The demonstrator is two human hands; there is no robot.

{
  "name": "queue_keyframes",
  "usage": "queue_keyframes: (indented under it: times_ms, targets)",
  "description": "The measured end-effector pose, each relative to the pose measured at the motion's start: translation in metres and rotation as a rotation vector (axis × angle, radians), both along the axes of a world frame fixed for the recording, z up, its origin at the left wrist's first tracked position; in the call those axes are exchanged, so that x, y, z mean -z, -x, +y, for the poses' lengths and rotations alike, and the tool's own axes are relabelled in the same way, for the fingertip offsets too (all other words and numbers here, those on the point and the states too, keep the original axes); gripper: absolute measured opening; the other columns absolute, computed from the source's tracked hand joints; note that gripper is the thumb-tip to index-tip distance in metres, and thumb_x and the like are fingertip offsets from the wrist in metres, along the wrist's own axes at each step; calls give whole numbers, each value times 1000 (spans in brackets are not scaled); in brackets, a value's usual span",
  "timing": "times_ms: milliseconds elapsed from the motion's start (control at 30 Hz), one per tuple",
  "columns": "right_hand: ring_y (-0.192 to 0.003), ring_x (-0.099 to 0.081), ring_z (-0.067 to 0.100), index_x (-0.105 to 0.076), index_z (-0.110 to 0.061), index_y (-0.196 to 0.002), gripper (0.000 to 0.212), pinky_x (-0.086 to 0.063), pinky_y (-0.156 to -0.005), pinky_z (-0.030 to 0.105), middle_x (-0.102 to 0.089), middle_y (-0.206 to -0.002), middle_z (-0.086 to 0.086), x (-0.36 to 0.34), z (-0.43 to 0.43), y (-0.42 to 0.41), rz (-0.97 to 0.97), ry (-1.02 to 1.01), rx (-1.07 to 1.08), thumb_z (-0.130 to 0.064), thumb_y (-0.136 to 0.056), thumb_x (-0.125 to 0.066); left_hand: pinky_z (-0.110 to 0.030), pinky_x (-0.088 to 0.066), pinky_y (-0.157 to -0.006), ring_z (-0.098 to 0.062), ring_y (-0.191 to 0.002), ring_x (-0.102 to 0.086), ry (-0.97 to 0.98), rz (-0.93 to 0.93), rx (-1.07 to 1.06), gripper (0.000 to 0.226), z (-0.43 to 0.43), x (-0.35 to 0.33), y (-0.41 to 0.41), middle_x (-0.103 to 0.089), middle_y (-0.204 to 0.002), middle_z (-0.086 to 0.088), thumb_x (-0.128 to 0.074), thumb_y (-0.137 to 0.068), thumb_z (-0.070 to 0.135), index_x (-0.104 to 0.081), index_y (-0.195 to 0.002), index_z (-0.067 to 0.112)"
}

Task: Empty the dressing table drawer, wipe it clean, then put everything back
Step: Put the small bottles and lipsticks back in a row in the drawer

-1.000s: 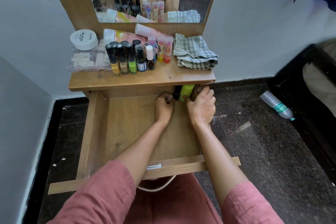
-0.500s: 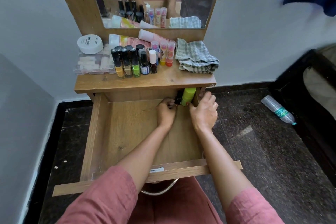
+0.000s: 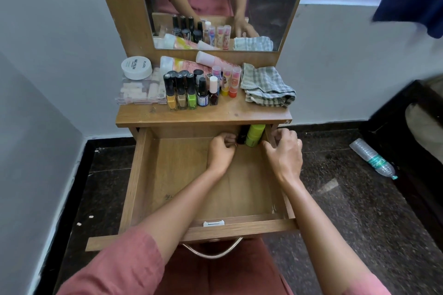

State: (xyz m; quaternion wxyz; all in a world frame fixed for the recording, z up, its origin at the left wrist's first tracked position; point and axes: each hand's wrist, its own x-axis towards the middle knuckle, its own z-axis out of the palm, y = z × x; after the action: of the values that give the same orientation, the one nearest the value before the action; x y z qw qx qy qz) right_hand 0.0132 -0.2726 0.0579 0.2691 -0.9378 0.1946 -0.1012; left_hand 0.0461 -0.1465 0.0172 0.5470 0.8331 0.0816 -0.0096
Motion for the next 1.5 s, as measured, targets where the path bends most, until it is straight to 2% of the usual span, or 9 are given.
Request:
queue_keyframes:
  times_ms: [133, 300, 433, 600, 733, 833, 1100, 1300, 1500]
  targets:
    - [-87, -59, 23, -64, -5, -89, 10, -45, -74, 22, -61, -92, 7, -27, 7, -6, -213, -167, -134, -12, -82, -64, 2, -41, -64, -8, -79, -58, -13, -158, 53, 18, 16, -37, 9, -69, -94, -10, -57, -81, -3, -65, -95, 3]
    - [-67, -50, 5, -66, -2, -93, 13, -40, -63, 1, -60, -83, 5, -76, 36, -29, -352, -260, -379, -4, -81, -66, -1, -44, -69, 2, -71, -54, -140, -461, 86, 13, 44, -102, 11, -61, -85, 3, -61, -82, 1, -64, -94, 6]
    - [-70, -49, 3, -66, -1, -103, 21, -41, -66, 0, -61, -91, 6, -98, 61, -52, -390, -232, -524, -2, -81, -65, -24, -37, -84, -18, -95, -55, -514, -693, -27, 17, 69, -138, -2, -65, -99, -2, -61, -83, 14, -64, -100, 12]
    - [-98, -56, 21, -61, -5, -117, 34, -40, -80, 19, -62, -112, 9, -101, 81, -76, -307, -19, -627, -9, -83, -63, -42, -21, -100, -25, -124, -35, -863, -483, 6, 34, 83, -150, -26, -55, -123, -3, -61, -83, 22, -59, -116, 16]
    - [-101, -56, 26, -65, -4, -110, 26, -45, -81, 32, -59, -111, 13, -97, 85, -83, -255, 78, -639, -6, -85, -60, -45, -18, -103, -28, -131, -26, -1040, -437, 83, 24, 80, -151, -33, -49, -129, -7, -60, -84, 12, -64, -108, 11]
    - [-103, -55, 29, -64, -4, -112, 28, -47, -82, 35, -56, -114, 14, -97, 86, -83, -238, 116, -639, -2, -84, -59, -40, -9, -100, -27, -132, -22, -1022, -440, 106, 22, 77, -151, -37, -45, -132, -6, -57, -84, 8, -65, -105, 8]
    - [-98, -59, 28, -65, -2, -104, 25, -48, -74, 35, -64, -107, 14, -98, 82, -82, -217, 119, -633, 5, -82, -56, -43, -16, -103, -25, -128, -26, -1014, -397, 145, 20, 74, -156, -39, -49, -122, -5, -61, -83, 15, -68, -101, 10]
    - [-67, -57, 9, -67, 2, -99, 19, -40, -59, 4, -51, -79, 2, -105, 68, -65, -215, 23, -622, 6, -82, -59, -41, -17, -100, -24, -126, -26, -986, -447, 159, 24, 76, -159, -27, -47, -122, -1, -65, -80, 28, -70, -97, 11]
    - [-57, -44, -7, -66, 3, -102, 24, -37, -56, -4, -58, -71, 5, -111, 44, -29, -202, -70, -611, 2, -78, -68, -31, -15, -83, -21, -113, -36, -908, -552, 184, 27, 76, -161, 10, -50, -112, -1, -64, -80, 33, -68, -101, 15]
